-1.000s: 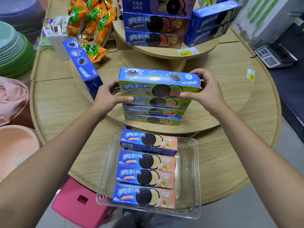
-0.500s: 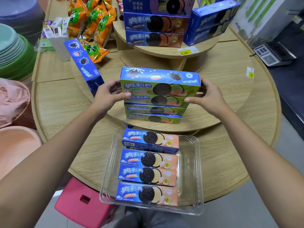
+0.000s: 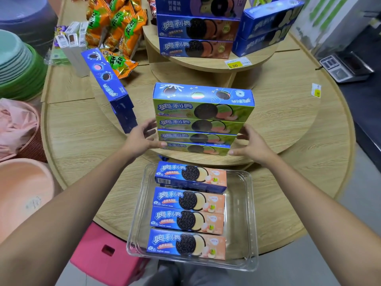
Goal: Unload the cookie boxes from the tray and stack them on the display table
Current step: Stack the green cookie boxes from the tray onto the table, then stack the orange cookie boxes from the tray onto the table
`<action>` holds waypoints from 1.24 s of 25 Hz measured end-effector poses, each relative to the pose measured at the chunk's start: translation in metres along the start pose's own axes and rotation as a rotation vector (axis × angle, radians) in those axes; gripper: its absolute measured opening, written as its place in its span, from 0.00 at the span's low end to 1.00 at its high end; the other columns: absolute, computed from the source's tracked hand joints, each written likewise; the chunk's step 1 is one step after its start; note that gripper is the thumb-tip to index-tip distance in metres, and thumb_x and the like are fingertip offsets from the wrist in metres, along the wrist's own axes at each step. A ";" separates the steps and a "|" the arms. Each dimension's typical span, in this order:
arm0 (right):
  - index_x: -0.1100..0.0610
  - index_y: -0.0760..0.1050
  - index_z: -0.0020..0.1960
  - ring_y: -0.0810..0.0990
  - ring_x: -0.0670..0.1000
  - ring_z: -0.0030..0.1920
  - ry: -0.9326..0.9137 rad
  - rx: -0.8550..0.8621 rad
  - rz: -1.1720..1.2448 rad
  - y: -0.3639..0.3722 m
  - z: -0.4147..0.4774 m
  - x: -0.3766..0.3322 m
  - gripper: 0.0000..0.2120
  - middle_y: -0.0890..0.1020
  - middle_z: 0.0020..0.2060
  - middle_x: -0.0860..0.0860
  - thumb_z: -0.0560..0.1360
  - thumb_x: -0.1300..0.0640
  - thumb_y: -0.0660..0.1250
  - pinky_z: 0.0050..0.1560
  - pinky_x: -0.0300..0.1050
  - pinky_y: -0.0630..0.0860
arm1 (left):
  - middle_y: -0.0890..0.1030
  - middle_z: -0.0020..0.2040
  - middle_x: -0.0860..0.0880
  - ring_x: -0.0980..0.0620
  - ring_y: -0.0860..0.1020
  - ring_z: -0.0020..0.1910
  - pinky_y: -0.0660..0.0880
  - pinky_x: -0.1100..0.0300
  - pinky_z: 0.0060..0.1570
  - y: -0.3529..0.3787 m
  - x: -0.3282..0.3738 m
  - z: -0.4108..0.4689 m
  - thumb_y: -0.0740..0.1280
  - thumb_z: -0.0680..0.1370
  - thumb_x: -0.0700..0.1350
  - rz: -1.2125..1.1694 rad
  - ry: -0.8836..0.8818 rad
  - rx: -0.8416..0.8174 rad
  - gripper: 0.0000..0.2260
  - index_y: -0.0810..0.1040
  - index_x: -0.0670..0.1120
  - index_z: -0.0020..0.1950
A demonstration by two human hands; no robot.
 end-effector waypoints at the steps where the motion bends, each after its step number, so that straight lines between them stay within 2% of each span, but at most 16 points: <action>1: 0.57 0.66 0.66 0.74 0.52 0.61 -0.003 0.014 -0.016 0.007 0.003 0.004 0.40 0.76 0.59 0.51 0.57 0.65 0.80 0.61 0.55 0.74 | 0.74 0.68 0.48 0.49 0.71 0.67 0.68 0.46 0.67 0.005 -0.006 0.002 0.76 0.64 0.35 0.011 -0.005 -0.012 0.37 0.68 0.48 0.70; 4: 0.55 0.70 0.59 0.77 0.49 0.56 -0.006 0.079 -0.039 0.020 0.009 0.009 0.34 0.79 0.54 0.48 0.58 0.65 0.79 0.61 0.52 0.74 | 0.79 0.60 0.48 0.50 0.75 0.62 0.72 0.50 0.64 0.018 -0.015 0.006 0.74 0.66 0.35 0.029 0.009 0.008 0.28 0.72 0.47 0.64; 7: 0.51 0.70 0.54 0.79 0.51 0.52 -0.014 0.082 -0.008 0.023 0.011 0.014 0.29 0.80 0.48 0.47 0.59 0.67 0.78 0.58 0.51 0.76 | 0.80 0.53 0.50 0.52 0.78 0.55 0.76 0.63 0.56 0.019 -0.020 0.012 0.74 0.67 0.33 0.009 0.057 0.042 0.23 0.75 0.47 0.59; 11: 0.50 0.72 0.51 0.80 0.53 0.50 -0.052 0.095 0.049 0.024 0.010 0.021 0.27 0.81 0.46 0.48 0.60 0.67 0.78 0.55 0.51 0.78 | 0.80 0.52 0.54 0.62 0.79 0.50 0.75 0.70 0.50 0.015 -0.025 0.011 0.72 0.68 0.34 -0.004 0.119 0.013 0.20 0.75 0.48 0.57; 13: 0.51 0.73 0.52 0.81 0.52 0.50 -0.057 0.096 0.065 0.025 0.010 0.021 0.26 0.81 0.46 0.48 0.60 0.67 0.78 0.55 0.49 0.78 | 0.80 0.53 0.56 0.62 0.79 0.52 0.75 0.69 0.50 0.013 -0.026 0.011 0.72 0.69 0.35 -0.016 0.121 0.001 0.20 0.75 0.48 0.58; 17: 0.54 0.73 0.54 0.80 0.46 0.48 -0.058 0.094 0.107 0.025 0.008 0.019 0.25 0.81 0.46 0.46 0.62 0.69 0.76 0.54 0.43 0.78 | 0.79 0.56 0.53 0.56 0.78 0.56 0.76 0.66 0.49 0.012 -0.029 0.014 0.71 0.69 0.35 -0.055 0.087 -0.021 0.20 0.75 0.48 0.59; 20: 0.56 0.72 0.56 0.80 0.40 0.47 -0.050 0.095 0.090 0.026 0.008 0.018 0.26 0.81 0.49 0.51 0.62 0.68 0.77 0.52 0.37 0.78 | 0.79 0.60 0.49 0.52 0.77 0.59 0.75 0.57 0.55 0.011 -0.031 0.016 0.73 0.69 0.37 -0.037 0.056 -0.017 0.22 0.75 0.48 0.61; 22: 0.56 0.70 0.60 0.80 0.43 0.49 -0.028 0.081 0.037 0.024 0.006 0.018 0.30 0.80 0.53 0.53 0.62 0.65 0.77 0.53 0.40 0.78 | 0.79 0.61 0.49 0.51 0.77 0.61 0.75 0.55 0.58 0.012 -0.031 0.013 0.74 0.67 0.36 -0.018 0.040 0.012 0.25 0.74 0.48 0.63; 24: 0.53 0.67 0.65 0.78 0.49 0.53 0.017 0.111 -0.082 0.019 -0.006 0.021 0.34 0.78 0.56 0.51 0.63 0.60 0.78 0.56 0.43 0.74 | 0.79 0.59 0.49 0.54 0.78 0.58 0.76 0.58 0.56 0.015 -0.035 0.000 0.73 0.68 0.34 -0.014 0.023 0.094 0.26 0.74 0.47 0.64; 27: 0.54 0.69 0.65 0.75 0.49 0.55 0.020 0.246 -0.197 0.016 -0.052 0.039 0.30 0.76 0.58 0.51 0.66 0.58 0.75 0.56 0.42 0.70 | 0.80 0.49 0.53 0.63 0.78 0.45 0.75 0.70 0.47 0.021 -0.057 -0.048 0.70 0.72 0.37 0.066 0.047 0.272 0.18 0.76 0.46 0.61; 29: 0.56 0.69 0.65 0.75 0.51 0.56 0.077 0.351 -0.225 0.023 -0.092 0.059 0.27 0.77 0.59 0.52 0.68 0.57 0.73 0.55 0.41 0.68 | 0.80 0.45 0.54 0.63 0.78 0.42 0.75 0.64 0.45 0.021 -0.085 -0.086 0.69 0.73 0.40 0.141 0.027 0.392 0.13 0.77 0.47 0.57; 31: 0.58 0.69 0.65 0.75 0.53 0.55 0.179 0.415 -0.242 0.038 -0.127 0.079 0.26 0.76 0.57 0.54 0.69 0.55 0.72 0.54 0.42 0.68 | 0.80 0.47 0.51 0.55 0.79 0.46 0.76 0.55 0.47 0.019 -0.113 -0.116 0.70 0.72 0.45 0.267 -0.052 0.479 0.13 0.78 0.48 0.56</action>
Point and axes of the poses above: each hand's wrist, its own z-axis towards the middle knuckle, its own y-axis out of the palm, x = y × z, the point moved 2 cm from there along z, towards the middle knuckle
